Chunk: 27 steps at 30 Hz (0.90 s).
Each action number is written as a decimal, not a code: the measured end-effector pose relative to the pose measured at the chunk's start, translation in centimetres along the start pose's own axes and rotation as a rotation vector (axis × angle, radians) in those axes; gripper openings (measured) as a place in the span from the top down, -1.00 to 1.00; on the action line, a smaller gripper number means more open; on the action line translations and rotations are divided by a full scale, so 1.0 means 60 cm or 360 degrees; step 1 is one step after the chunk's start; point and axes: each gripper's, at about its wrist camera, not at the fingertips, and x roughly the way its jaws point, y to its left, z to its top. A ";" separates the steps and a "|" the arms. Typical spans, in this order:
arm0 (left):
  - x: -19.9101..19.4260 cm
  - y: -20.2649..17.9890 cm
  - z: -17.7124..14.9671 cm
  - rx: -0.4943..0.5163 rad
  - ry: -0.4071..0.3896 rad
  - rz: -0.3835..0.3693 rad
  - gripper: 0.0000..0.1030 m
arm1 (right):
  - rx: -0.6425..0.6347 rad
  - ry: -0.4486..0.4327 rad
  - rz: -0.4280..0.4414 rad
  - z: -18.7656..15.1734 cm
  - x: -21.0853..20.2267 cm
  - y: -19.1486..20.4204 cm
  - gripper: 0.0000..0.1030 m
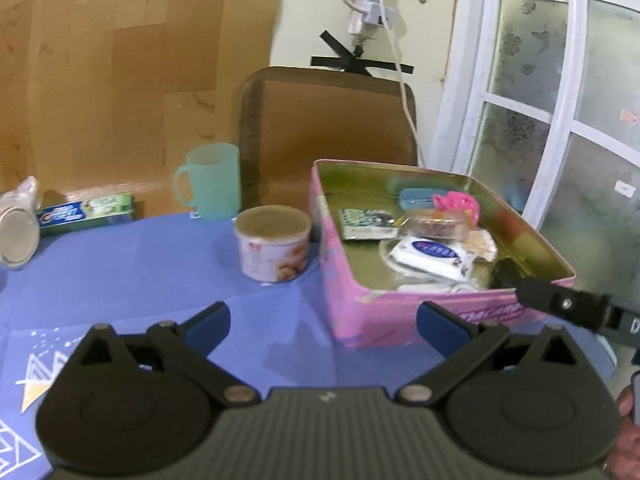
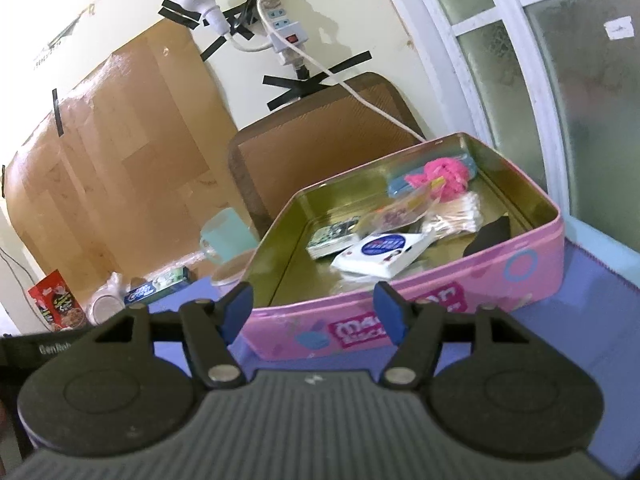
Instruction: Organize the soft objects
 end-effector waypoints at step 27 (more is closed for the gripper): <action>-0.086 -0.033 -0.059 0.0140 -0.0075 0.0139 -1.00 | 0.0017 -0.0113 0.0023 -0.033 -0.087 0.041 -0.38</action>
